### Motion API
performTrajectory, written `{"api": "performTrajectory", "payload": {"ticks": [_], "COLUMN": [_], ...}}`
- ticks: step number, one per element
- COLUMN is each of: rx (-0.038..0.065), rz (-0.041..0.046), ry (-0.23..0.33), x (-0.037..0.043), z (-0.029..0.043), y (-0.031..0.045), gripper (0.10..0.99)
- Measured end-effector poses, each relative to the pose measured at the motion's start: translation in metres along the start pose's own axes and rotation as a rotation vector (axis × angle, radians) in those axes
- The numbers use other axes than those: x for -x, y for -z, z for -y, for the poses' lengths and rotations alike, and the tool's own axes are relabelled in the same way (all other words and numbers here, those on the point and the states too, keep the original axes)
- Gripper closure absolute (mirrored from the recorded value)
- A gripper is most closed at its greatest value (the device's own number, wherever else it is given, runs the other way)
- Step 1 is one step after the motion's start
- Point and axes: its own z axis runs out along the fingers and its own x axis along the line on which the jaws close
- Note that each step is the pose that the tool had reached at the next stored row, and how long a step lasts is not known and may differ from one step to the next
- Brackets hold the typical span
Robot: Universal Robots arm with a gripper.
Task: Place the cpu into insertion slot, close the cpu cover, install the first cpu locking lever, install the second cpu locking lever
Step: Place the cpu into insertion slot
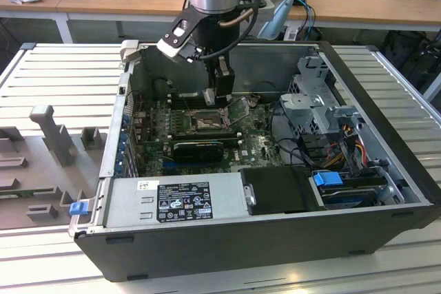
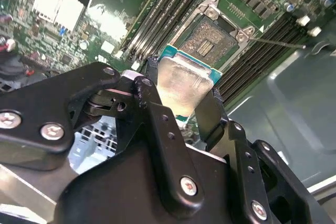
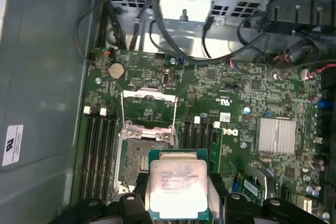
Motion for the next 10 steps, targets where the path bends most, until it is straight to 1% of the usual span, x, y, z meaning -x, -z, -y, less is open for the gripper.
{"api": "performTrajectory", "payload": {"ticks": [1,3,4,6,9,10], "rx": [0.001,0.001,0.001,0.001,0.001,0.001], "rz": [0.0027,0.0051,0.0061,0.0061,0.0064,0.0060], "ry": [-0.031,-0.056,-0.066,-0.069,-0.069,-0.066], "x": [0.0000,0.0000,-0.0010,-0.0033,-0.0040,-0.0039], "z": [0.0002,0.0005,0.0007,0.0009,0.0014,0.0017], "y": [-0.0018,-0.0051,-0.0082,-0.0135,-0.0196,-0.0230], "gripper": [0.561,0.561,0.561,0.561,0.561,0.561]}}
